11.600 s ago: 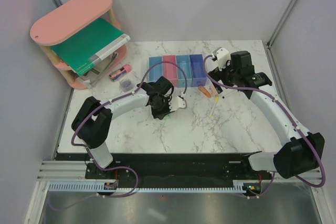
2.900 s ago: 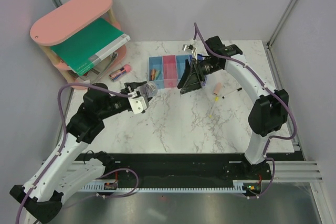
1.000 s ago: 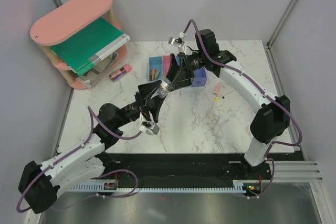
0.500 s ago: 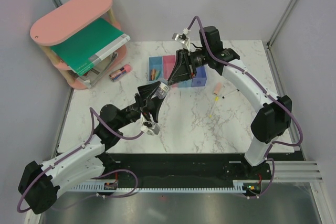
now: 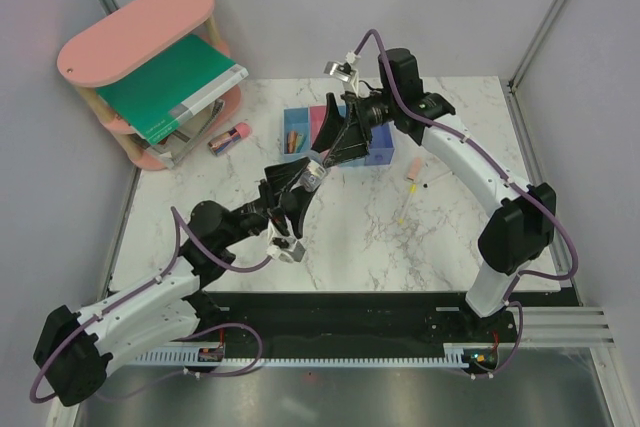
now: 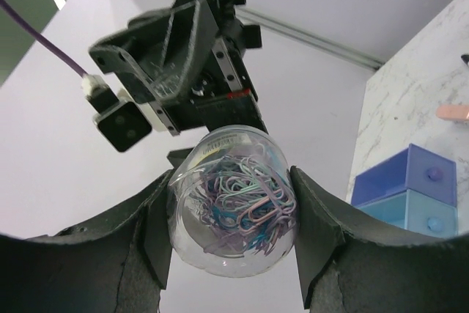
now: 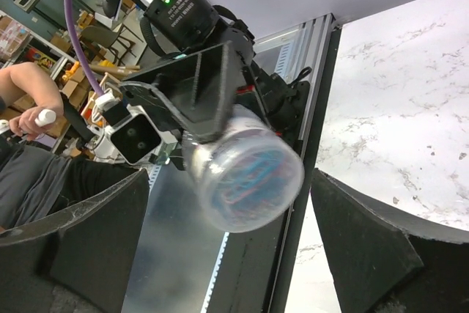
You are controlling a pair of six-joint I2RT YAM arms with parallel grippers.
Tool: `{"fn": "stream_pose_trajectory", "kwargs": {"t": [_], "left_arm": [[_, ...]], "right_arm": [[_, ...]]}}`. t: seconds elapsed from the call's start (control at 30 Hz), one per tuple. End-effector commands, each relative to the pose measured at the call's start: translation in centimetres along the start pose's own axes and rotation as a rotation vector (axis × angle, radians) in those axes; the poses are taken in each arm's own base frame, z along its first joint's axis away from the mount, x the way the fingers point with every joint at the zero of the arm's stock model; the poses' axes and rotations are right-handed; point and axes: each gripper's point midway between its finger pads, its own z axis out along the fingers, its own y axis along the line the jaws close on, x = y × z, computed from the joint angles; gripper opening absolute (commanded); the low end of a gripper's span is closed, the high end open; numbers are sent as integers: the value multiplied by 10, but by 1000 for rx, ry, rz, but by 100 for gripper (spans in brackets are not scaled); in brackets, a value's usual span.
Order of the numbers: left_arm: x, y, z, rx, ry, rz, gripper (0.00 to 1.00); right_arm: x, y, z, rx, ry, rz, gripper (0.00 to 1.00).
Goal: Sort the stationery into containers
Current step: Place the stationery in the storage box.
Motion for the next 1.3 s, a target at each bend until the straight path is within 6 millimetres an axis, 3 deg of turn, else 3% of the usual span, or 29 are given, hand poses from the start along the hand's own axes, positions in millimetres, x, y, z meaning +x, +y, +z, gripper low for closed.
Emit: {"fn": "stream_pose_trajectory", "kwargs": {"t": [0.0, 0.17, 0.3, 0.63, 0.97, 1.13, 1.27], "left_arm": [[-42, 52, -1, -142, -140, 113, 2], [-58, 60, -5, -158, -205, 162, 2], [-60, 57, -4, -157, -221, 178, 2], [-86, 65, 0, -205, -373, 253, 2], [-83, 72, 5, -229, -366, 249, 2], [-76, 67, 8, -221, -340, 225, 2], [-68, 63, 11, -214, -311, 218, 2]], "right_arm": [[-2, 7, -1, -60, 11, -32, 98], [-2, 2, 0, -61, 11, -28, 98], [1, 5, 4, -69, 18, -19, 96], [6, 43, 12, -100, 36, -52, 89], [12, 64, 18, -121, 52, -34, 78], [13, 72, 18, -126, 55, -28, 66], [12, 78, 17, -126, 55, -26, 40]]}}
